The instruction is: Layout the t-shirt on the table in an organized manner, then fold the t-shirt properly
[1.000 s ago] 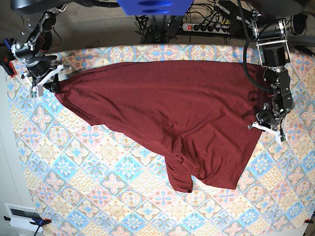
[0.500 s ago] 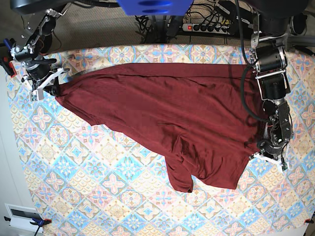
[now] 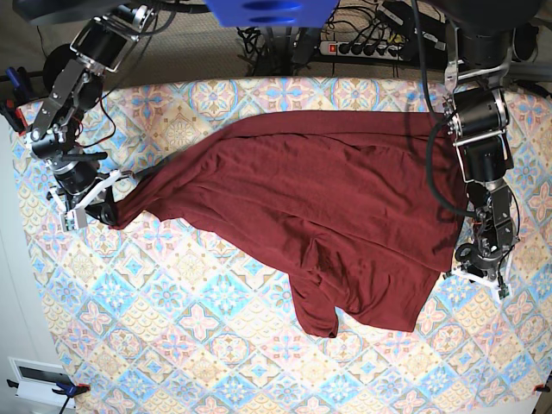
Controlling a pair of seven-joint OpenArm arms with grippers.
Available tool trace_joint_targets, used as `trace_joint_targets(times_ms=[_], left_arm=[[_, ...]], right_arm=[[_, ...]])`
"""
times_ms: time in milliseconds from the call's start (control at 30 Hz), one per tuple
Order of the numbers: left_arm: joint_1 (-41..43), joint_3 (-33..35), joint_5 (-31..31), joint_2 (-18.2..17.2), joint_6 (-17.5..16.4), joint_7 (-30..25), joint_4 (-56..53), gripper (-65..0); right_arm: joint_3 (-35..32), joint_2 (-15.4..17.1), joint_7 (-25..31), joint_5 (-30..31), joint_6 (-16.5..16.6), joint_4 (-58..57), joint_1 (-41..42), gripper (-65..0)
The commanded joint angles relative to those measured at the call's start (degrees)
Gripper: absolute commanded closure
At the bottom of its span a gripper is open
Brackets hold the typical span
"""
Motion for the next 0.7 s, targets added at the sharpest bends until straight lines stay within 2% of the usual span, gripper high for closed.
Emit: trace_joint_targets(times_ms=[0,100,267,400,567,667], left_arm=[[-0.1,-0.1,-0.5,-1.9,-0.6,0.2,3.4,-12.6],[6.1,-0.1,-6.5,-3.3,-0.7,7.7,14.7,-14.8],[18.1,-0.2,-18.6,-7.0,-0.7,19.6,30.6,-18.6],[27.8,-1.5,-25.5,-9.6,-0.7,23.1,39.9,-20.5],[41.8,-10.2,-32.3,-9.9,-0.7,27.9,52.2,-20.8],[48.3,-11.5,-34.0,-9.9,-0.7,29.1,58.9,-20.9]], right_arm=[[0.7,1.0,0.5,-1.3,-0.2,0.4,1.1,0.0],[1.9,1.0,0.5,-5.4,-0.2,0.2,2.4,0.0],[3.2,1.1,0.3,-5.9,-0.2,0.1,2.4,0.0],[5.3,1.1,0.0,-6.0,-0.2,0.1,1.4,0.0],[5.7,2.3,0.4,-6.0,-0.2,0.0,-0.1,0.0],[5.7,2.6,0.4,-6.0,-0.2,0.0,-0.2,0.0]])
